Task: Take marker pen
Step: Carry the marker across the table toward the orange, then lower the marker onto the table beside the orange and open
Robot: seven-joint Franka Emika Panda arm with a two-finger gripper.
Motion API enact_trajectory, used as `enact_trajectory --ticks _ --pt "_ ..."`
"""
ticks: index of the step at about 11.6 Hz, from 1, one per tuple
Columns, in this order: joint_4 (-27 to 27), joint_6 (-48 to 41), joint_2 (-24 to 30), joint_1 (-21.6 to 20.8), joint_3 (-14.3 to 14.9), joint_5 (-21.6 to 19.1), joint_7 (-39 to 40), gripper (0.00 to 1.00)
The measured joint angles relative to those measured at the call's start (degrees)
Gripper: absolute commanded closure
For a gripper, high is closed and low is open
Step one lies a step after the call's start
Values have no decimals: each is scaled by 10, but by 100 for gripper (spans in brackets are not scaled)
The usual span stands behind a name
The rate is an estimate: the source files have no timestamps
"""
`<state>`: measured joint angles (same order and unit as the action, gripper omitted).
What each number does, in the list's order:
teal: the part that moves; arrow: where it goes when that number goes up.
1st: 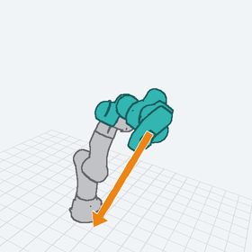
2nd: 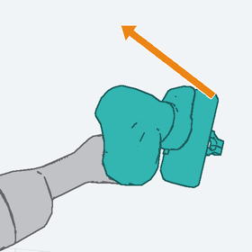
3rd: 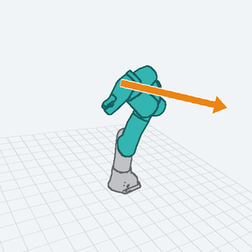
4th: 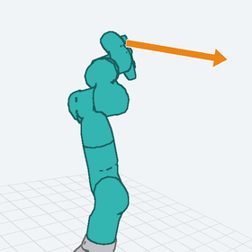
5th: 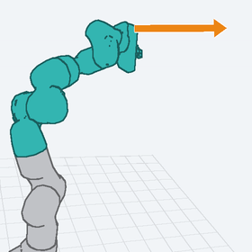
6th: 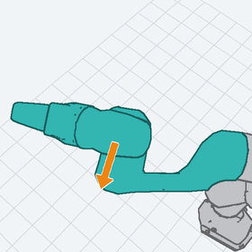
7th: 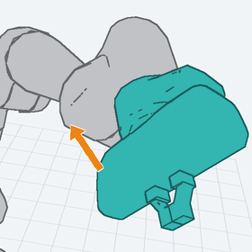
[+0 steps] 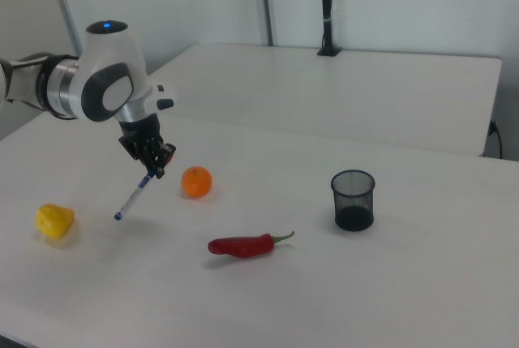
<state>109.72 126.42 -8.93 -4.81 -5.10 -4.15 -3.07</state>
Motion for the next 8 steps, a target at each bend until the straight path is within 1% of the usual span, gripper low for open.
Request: enact_trajectory --ticks 2,4,8 --pt "23 38 -5 -4 0 11 -18 97" --pt "36 72 -17 -9 -1 23 -45 97" --pt "57 144 -36 -22 -1 25 -70 95"
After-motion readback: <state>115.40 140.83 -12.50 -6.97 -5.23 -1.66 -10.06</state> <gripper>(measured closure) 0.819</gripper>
